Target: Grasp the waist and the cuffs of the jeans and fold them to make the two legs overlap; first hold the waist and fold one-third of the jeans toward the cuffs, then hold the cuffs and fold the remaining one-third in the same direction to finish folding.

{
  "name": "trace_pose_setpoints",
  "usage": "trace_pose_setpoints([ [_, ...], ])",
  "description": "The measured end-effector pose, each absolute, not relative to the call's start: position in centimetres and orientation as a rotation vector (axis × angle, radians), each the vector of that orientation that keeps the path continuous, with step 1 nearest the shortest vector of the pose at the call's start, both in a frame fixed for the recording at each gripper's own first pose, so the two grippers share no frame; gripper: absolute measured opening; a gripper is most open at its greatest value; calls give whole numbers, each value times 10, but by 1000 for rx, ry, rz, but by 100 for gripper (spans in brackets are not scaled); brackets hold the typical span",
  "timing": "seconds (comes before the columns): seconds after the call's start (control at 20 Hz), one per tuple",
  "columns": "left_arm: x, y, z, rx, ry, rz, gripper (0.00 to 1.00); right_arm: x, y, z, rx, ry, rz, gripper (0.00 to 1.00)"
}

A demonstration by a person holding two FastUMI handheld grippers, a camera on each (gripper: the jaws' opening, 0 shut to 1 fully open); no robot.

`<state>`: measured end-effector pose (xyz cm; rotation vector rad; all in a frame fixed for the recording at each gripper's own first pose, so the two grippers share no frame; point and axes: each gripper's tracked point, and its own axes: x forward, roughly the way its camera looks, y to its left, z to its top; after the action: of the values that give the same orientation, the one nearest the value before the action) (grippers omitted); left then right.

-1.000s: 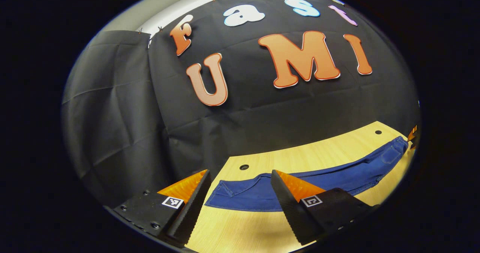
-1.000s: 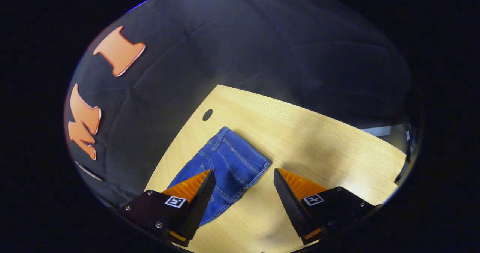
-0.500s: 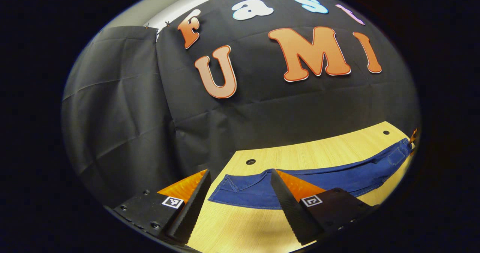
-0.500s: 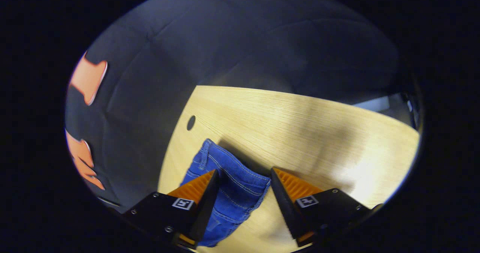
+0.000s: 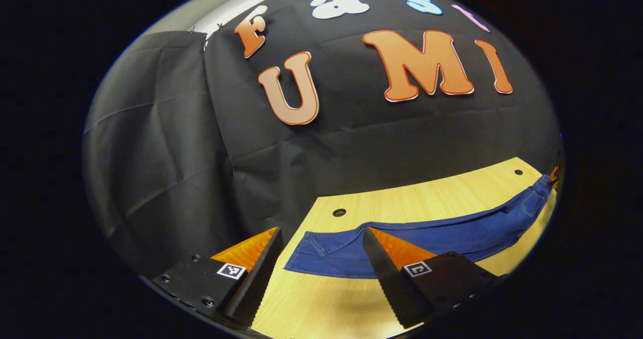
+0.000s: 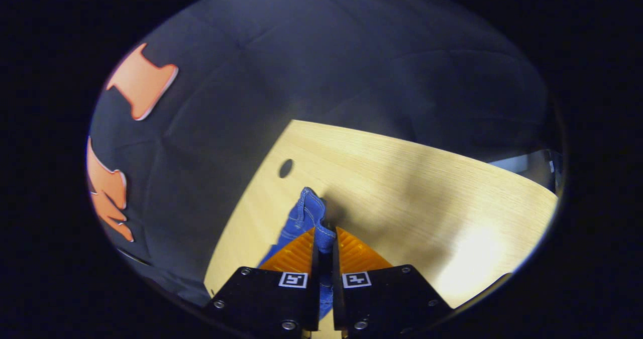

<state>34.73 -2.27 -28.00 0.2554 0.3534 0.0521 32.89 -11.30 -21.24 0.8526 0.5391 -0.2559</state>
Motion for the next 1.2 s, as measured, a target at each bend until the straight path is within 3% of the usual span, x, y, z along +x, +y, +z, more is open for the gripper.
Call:
trace_pose_setpoints([
  [0.25, 374, 18, -275, 229, 332, -7, 98, 329, -28, -129, 735, 435, -104, 11],
  [0.6, 414, 101, -273, 208, 323, -57, 100, 314, 149, -69, 548, 408, 59, 11],
  [0.85, 431, 152, -279, 192, 320, -84, 98, 303, 255, -82, 436, 445, 117, 11],
  [1.2, 446, 193, -316, 184, 376, -99, 100, 302, 334, -169, 340, 616, 189, 11],
])
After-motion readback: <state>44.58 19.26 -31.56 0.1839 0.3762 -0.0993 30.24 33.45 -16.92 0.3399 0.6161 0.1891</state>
